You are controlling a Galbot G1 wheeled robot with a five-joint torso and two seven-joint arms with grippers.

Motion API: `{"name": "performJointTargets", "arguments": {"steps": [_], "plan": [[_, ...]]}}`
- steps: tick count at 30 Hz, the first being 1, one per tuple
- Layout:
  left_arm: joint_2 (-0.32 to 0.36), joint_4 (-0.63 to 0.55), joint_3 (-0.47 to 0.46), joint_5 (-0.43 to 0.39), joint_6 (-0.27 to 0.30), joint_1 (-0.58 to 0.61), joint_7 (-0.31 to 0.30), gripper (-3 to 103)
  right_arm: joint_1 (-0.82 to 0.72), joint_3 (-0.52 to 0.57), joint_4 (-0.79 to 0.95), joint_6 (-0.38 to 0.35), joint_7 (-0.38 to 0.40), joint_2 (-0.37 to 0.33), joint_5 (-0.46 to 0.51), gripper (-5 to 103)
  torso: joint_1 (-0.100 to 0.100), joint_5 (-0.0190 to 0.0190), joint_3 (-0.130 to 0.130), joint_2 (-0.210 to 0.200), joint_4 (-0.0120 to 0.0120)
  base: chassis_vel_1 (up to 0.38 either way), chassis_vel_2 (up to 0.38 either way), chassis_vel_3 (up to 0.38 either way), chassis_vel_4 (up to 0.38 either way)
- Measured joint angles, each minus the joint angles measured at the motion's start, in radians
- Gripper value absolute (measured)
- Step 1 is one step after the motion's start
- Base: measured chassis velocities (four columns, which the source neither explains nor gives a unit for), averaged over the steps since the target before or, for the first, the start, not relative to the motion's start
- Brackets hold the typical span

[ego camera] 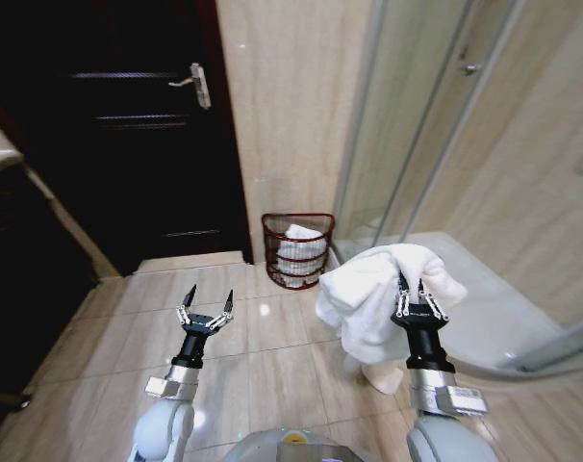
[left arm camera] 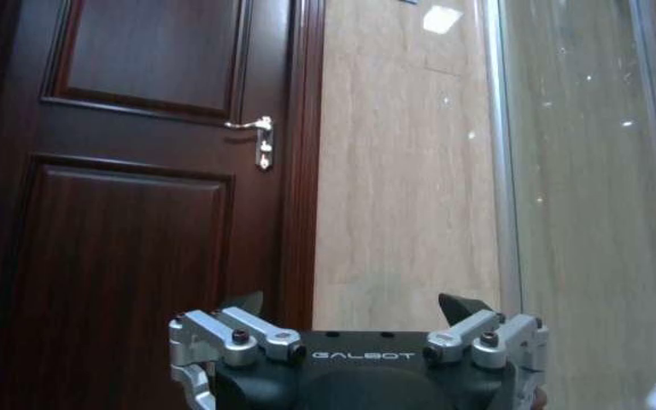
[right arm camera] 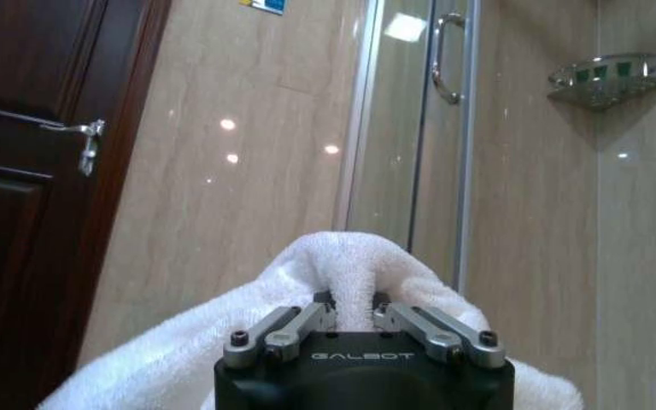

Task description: Discard the used towel into the hamper.

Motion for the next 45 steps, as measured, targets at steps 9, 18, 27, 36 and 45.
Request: {"name": "performJointTargets", "arguments": {"steps": [9,18,27,36,45], "plan": [[-0.001,0.002,0.001,0.004,-0.002,-0.001,-0.001,100,0.000,0.001,-0.003,0.000,0.001,-0.002,0.000,12,0.010,-0.0001,0.023,0.034,-0.0002,0.000,0.000,0.000,0.000],[-0.006,0.002,0.004,0.010,-0.001,0.000,-0.002,100,0.010,-0.009,-0.003,-0.017,0.005,-0.005,-0.001,12,0.021,0.0000,0.048,0.070,-0.0003,0.000,0.000,0.000,0.000],[-0.010,0.000,0.004,0.017,-0.002,0.002,-0.002,100,0.031,-0.008,-0.015,-0.029,0.020,-0.014,0.006,12,0.033,0.0000,0.072,0.106,-0.0002,0.000,0.000,0.000,0.000],[-0.016,-0.001,0.005,0.028,-0.002,0.000,-0.001,100,0.033,-0.004,-0.022,-0.030,0.021,-0.017,0.011,12,0.045,-0.0001,0.094,0.140,-0.0001,0.064,0.063,-0.048,-0.055],[-0.016,-0.007,0.003,0.030,-0.004,0.007,0.000,100,0.032,-0.003,-0.026,-0.027,0.019,-0.018,0.014,12,0.059,-0.0001,0.119,0.180,-0.0002,0.058,0.052,-0.052,-0.054]]}}
